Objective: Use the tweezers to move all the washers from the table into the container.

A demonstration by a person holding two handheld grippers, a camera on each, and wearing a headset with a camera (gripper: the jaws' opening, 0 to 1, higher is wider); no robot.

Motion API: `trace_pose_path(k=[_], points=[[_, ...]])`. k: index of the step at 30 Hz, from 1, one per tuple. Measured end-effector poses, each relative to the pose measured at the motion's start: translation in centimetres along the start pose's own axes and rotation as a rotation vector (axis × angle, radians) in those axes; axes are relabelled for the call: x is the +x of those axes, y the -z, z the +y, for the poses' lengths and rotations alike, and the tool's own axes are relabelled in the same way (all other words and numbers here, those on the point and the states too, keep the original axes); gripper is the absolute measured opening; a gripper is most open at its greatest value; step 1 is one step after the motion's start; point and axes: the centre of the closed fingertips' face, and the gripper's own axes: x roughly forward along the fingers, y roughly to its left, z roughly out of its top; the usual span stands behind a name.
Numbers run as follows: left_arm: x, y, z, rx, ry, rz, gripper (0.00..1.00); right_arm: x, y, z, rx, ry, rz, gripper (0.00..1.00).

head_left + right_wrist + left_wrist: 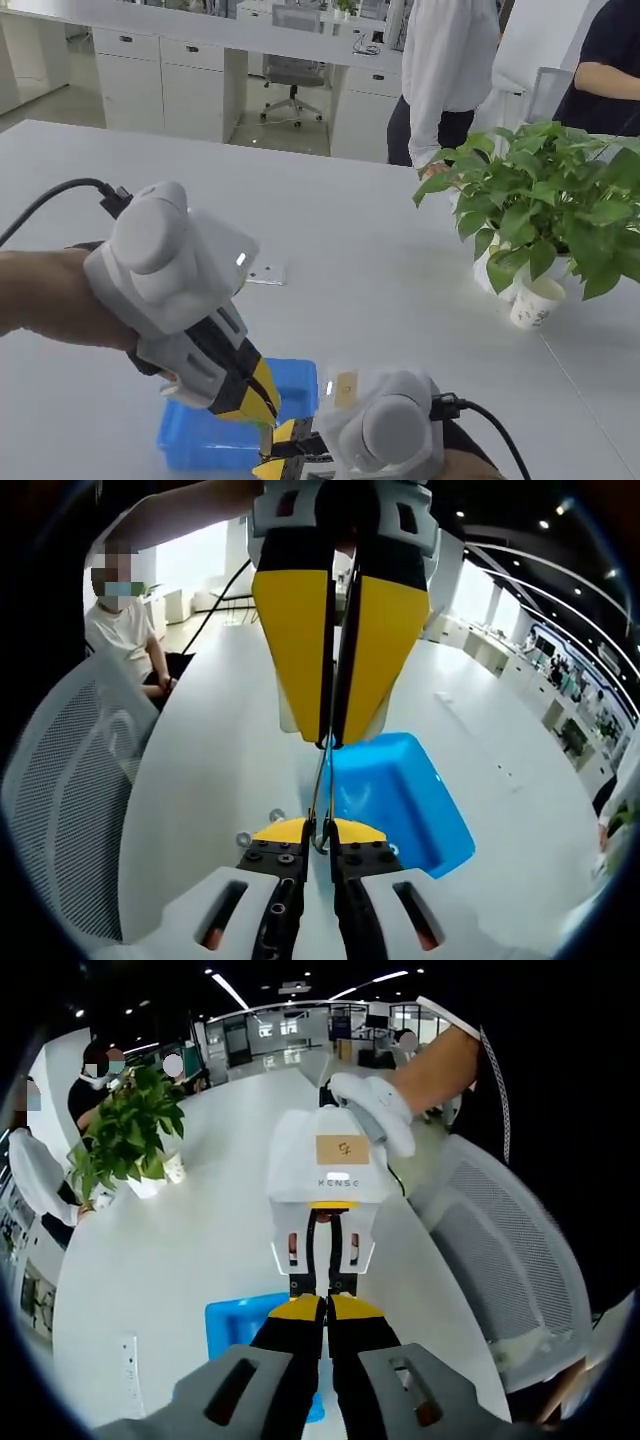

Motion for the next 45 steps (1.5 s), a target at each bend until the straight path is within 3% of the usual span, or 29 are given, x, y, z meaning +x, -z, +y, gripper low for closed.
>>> trace_pose_path(k=[10, 25, 45], points=[[-0.6, 0.2, 1.7, 0.004, -0.028, 0.003, 0.05, 0.2, -0.4, -1.8, -0.025, 0.009, -0.001, 0.09], [-0.6, 1.5, 4.6, -0.008, -0.053, 0.013, 0.05, 1.4, -0.2, -4.7, -0.01, 0.024, -0.009, 0.09], [1.2, 3.8, 6.1, -0.005, -0.068, 0.04, 0.05, 3.5, 2.2, -5.9, 0.03, 0.003, 0.025, 0.1]])
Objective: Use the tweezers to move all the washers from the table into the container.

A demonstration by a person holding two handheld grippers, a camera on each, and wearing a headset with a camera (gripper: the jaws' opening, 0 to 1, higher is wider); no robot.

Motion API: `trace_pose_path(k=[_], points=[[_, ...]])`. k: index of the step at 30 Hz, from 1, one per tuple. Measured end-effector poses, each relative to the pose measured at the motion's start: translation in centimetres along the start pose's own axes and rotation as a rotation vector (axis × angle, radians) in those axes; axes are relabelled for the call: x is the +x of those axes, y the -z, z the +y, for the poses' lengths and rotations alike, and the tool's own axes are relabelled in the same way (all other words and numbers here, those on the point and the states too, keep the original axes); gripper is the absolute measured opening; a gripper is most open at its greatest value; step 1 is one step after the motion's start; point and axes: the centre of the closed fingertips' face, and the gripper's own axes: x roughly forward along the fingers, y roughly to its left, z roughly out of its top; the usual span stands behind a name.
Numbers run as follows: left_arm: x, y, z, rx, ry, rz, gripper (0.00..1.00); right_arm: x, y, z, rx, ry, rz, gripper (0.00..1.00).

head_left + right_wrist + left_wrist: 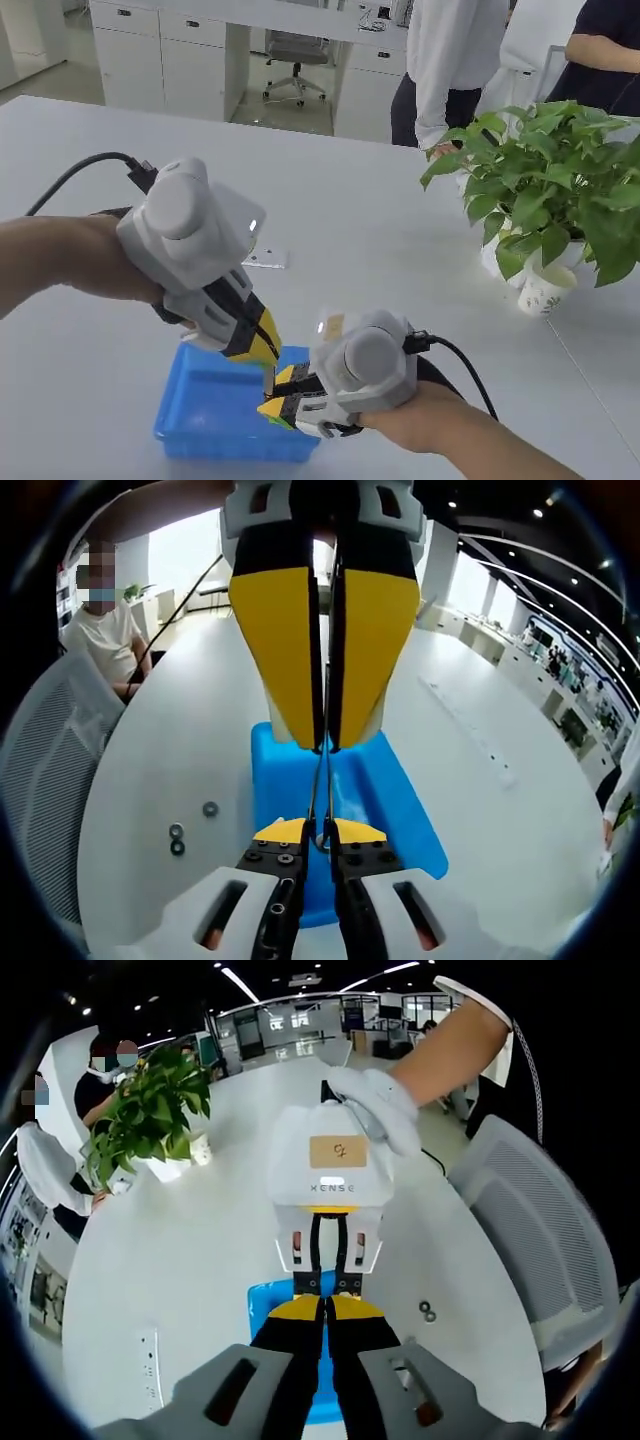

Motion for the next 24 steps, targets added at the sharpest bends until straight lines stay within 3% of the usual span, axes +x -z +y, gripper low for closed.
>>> trace_pose_path(k=[6, 24], points=[[0.7, 0.9, 0.2, -0.02, 0.005, 0.001, 0.05, 0.7, 0.9, 0.0, 0.006, -0.014, 0.023, 0.1], [1.7, 1.8, 0.5, -0.035, 0.002, 0.005, 0.05, 1.6, 2.1, -0.1, 0.022, -0.034, 0.049, 0.1]])
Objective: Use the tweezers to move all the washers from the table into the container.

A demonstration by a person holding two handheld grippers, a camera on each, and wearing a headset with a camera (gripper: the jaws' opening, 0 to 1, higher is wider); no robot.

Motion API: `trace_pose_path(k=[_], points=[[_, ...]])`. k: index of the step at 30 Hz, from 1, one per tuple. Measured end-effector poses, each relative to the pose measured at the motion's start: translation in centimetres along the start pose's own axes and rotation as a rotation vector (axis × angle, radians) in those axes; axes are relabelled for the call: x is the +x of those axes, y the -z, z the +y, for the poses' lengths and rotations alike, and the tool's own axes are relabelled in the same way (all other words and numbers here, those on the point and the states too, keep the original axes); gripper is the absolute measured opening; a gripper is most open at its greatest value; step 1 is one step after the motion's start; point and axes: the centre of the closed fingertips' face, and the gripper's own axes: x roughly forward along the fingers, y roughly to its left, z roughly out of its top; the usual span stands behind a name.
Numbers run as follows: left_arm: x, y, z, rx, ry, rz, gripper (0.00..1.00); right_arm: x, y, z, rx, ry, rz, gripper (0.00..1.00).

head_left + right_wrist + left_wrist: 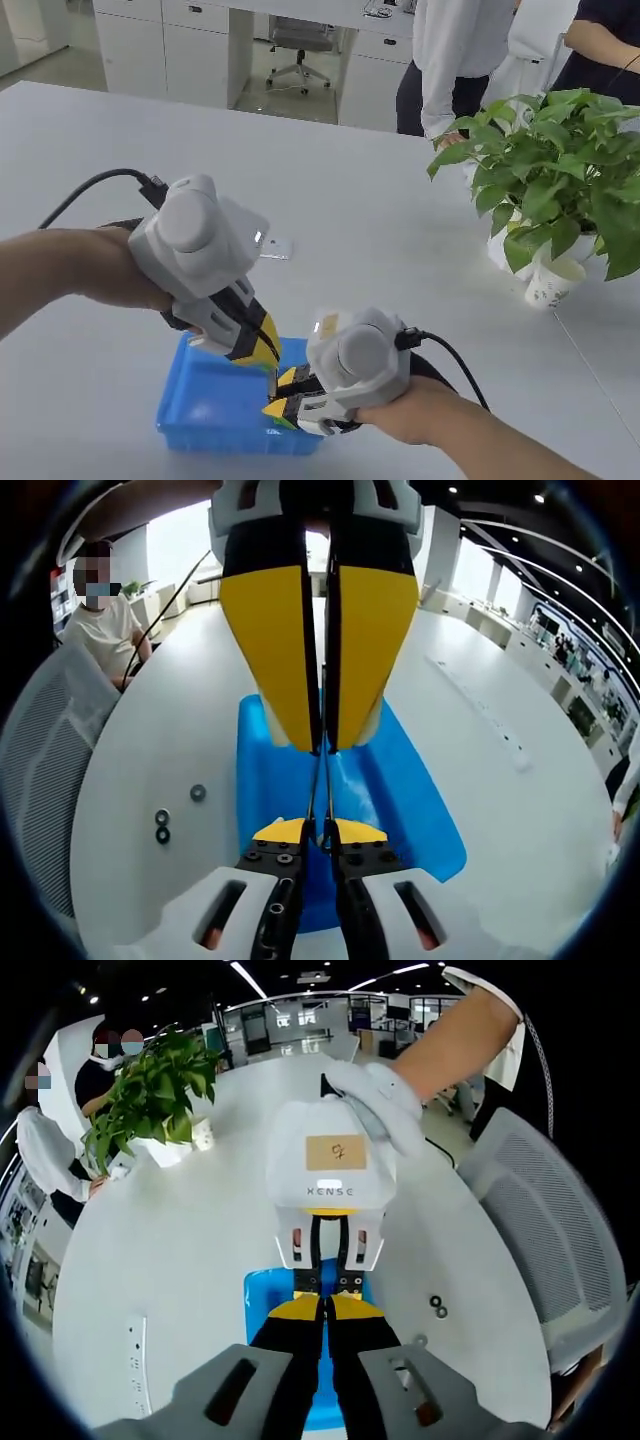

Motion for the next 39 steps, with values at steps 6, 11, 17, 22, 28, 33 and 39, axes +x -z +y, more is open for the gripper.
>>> trace_pose_path(k=[6, 11, 17, 22, 28, 33, 39], points=[[0.1, 0.1, 0.0, 0.0, 0.001, 0.0, 0.05, 0.1, 0.1, -0.1, -0.003, 0.0, 0.003, 0.11], [0.1, 0.0, -0.1, 0.002, 0.003, 0.001, 0.05, 0.1, 0.1, 0.0, -0.007, -0.001, 0.006, 0.11], [-0.2, -0.3, -0.1, 0.002, 0.004, -0.004, 0.05, -0.3, -0.1, 0.0, -0.009, 0.003, -0.002, 0.11], [-0.5, -0.5, -0.3, 0.001, 0.005, -0.005, 0.04, -0.7, -0.5, 0.1, -0.012, 0.007, -0.008, 0.11], [-1.2, -0.9, -0.5, 0.003, 0.002, -0.004, 0.04, -1.0, -1.1, 0.3, -0.021, 0.013, -0.02, 0.11], [-1.8, -1.3, -0.7, 0.006, -0.006, -0.004, 0.04, -1.5, -1.7, 0.4, -0.02, 0.023, -0.035, 0.11], [-2.3, -1.9, -1.1, 0.015, -0.004, 0.001, 0.04, -2.2, -2.2, 0.7, -0.033, 0.03, -0.04, 0.11]])
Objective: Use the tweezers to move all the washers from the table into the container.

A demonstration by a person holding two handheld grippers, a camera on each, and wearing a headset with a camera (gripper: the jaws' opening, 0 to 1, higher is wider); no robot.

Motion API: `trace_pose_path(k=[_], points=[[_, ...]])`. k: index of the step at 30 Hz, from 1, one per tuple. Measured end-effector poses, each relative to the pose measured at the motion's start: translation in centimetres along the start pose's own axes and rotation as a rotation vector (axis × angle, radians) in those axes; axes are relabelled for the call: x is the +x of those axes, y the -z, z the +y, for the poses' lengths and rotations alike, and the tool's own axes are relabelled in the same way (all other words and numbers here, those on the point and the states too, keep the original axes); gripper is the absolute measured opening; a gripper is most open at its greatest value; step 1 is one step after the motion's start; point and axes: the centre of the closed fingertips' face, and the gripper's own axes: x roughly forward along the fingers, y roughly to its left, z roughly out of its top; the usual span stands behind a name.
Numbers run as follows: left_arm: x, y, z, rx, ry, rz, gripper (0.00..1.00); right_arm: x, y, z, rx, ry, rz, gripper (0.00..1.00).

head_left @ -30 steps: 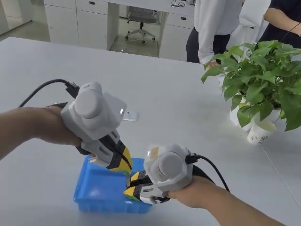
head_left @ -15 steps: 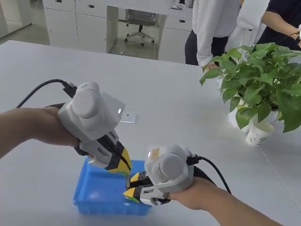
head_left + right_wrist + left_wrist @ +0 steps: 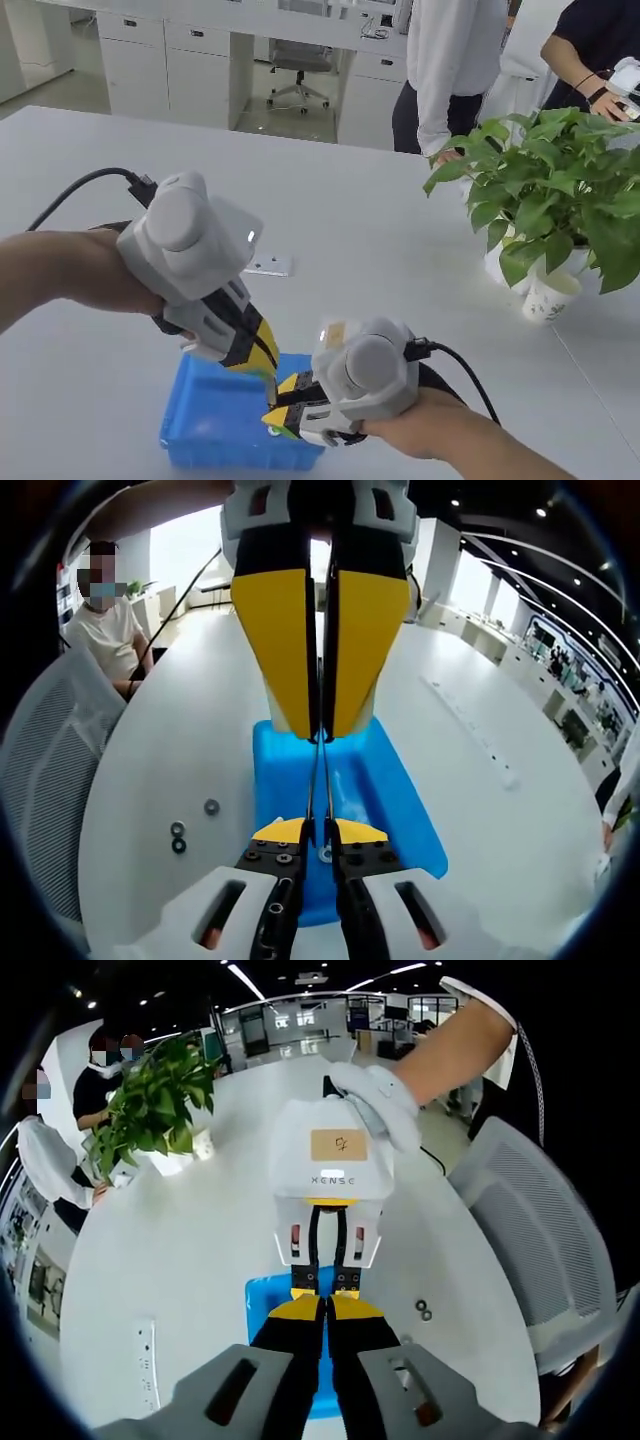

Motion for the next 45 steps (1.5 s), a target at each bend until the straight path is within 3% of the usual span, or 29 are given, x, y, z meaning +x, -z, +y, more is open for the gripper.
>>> trace_pose_path(k=[8, 18, 29, 45], points=[[-1.1, -0.9, -0.5, 0.01, -0.004, 0.001, 0.04, -1.0, -1.1, 0.4, -0.016, 0.019, -0.012, 0.11], [-2.1, -1.5, -1.9, 0.023, -0.003, 0.013, 0.04, -1.8, -2.2, 1.8, -0.03, 0.032, -0.015, 0.11], [-2.3, -1.4, -4.7, 0.027, 0.012, 0.027, 0.04, -2.0, -2.2, 4.6, -0.036, 0.012, -0.007, 0.11], [-2.0, -1.2, -7.5, 0.026, 0.03, 0.028, 0.04, -1.7, -2.1, 7.7, -0.02, -0.015, -0.018, 0.11]])
